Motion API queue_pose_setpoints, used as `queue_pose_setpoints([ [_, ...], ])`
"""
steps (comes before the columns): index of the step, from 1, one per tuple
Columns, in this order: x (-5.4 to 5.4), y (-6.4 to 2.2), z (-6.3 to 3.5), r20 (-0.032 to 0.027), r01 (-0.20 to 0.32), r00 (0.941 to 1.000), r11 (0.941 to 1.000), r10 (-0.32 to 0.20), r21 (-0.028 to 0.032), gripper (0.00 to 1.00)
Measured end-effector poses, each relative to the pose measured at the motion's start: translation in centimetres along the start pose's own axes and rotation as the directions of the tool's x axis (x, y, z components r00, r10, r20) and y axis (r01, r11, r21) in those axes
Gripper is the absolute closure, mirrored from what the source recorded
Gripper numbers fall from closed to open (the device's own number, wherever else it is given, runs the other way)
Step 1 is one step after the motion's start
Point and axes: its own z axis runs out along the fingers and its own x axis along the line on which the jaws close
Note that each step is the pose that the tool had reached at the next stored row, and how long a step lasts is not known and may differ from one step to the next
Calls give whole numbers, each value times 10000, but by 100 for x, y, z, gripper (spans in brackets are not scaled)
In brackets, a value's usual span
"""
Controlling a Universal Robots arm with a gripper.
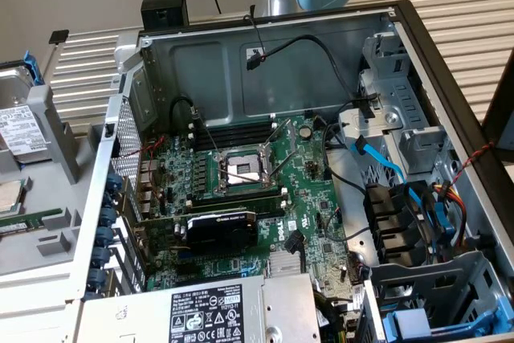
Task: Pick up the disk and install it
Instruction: 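Reach for the disk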
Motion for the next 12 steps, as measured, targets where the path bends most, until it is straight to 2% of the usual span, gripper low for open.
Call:
queue_pose_setpoints([
  [3, 2, 3, 0, -119, 14, 9999, 10000, -14, 5, 89],
  [12, 2, 4, -1, -120, 14, 9999, 10000, -14, 5, 89],
])
